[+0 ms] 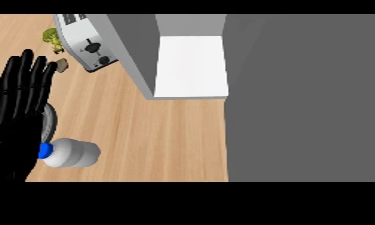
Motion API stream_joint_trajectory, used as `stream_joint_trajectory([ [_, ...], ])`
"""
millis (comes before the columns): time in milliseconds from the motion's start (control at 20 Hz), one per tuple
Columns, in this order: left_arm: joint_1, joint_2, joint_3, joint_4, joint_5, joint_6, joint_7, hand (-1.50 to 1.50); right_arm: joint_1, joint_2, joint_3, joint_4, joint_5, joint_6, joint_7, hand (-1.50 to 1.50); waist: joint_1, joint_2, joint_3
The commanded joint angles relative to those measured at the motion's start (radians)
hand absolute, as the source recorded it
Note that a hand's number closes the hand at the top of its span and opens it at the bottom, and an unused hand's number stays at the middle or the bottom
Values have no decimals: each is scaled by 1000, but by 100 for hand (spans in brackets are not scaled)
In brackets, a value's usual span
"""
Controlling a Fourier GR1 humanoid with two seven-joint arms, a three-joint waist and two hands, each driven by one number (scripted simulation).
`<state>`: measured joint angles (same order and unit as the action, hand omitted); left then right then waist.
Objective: Pick up the bottled water, place it into the cabinet and close the cabinet
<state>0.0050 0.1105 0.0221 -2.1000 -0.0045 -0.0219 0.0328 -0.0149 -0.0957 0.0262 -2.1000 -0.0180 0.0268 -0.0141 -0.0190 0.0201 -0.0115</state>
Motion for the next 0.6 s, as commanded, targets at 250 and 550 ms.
stream_joint_trajectory([
  [250,120,170,354,17,474,-291,-116,-150,116,9,-43,-137,-47,-2,13,-150,30,-24,10],
  [550,323,140,312,-83,620,-282,152,-150,355,15,63,-246,-168,66,195,-150,27,-27,11],
])
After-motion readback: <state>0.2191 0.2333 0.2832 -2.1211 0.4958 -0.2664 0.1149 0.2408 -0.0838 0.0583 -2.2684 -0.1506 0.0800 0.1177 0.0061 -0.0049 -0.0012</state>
